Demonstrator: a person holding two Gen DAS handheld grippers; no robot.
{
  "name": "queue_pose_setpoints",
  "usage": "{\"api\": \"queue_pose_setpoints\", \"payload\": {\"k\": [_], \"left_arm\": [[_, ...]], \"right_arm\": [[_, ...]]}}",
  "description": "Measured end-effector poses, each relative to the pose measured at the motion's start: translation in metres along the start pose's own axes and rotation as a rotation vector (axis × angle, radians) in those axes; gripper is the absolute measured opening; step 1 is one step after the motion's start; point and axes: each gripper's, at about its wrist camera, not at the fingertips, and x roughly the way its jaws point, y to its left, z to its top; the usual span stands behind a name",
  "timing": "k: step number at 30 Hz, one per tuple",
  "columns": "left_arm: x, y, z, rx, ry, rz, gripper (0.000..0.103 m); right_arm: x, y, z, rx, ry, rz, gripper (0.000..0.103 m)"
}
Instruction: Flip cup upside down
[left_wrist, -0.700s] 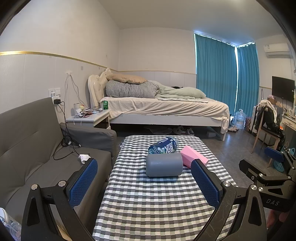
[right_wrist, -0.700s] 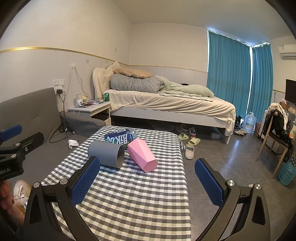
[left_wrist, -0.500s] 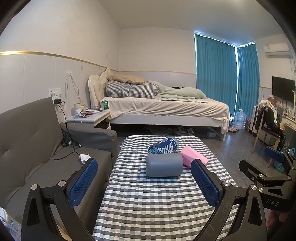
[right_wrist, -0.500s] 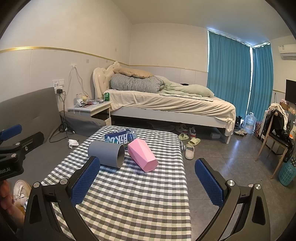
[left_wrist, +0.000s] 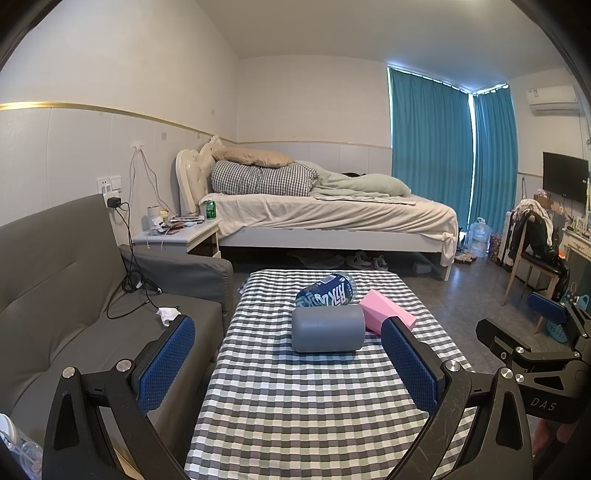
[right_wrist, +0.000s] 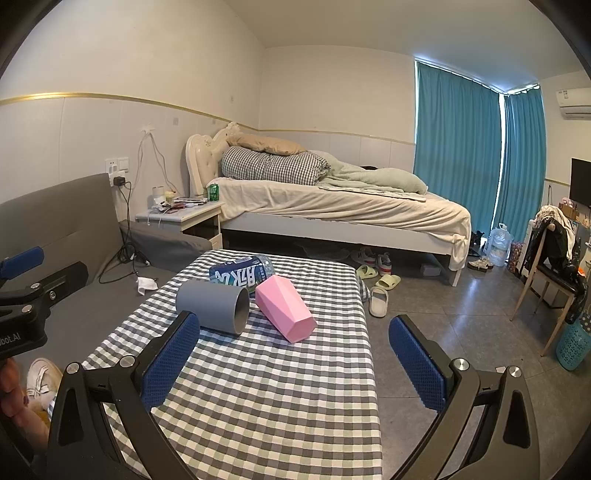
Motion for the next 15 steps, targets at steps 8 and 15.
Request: {"api": "queue_pose_setpoints", "payload": {"k": [8, 15], "left_arm": [[0.0, -0.0002, -0.0003, 0.0, 0.0, 0.001, 0.103], [-0.0001, -0.0002, -0.0005, 0.0, -0.001, 0.001, 0.103]], "right_arm": [[0.0004, 0.0001, 0.0002, 0.0, 0.001, 0.0, 0.103], [-0.0018, 0.0004, 0.0017, -0.002, 0.003, 0.003, 0.103]]}}
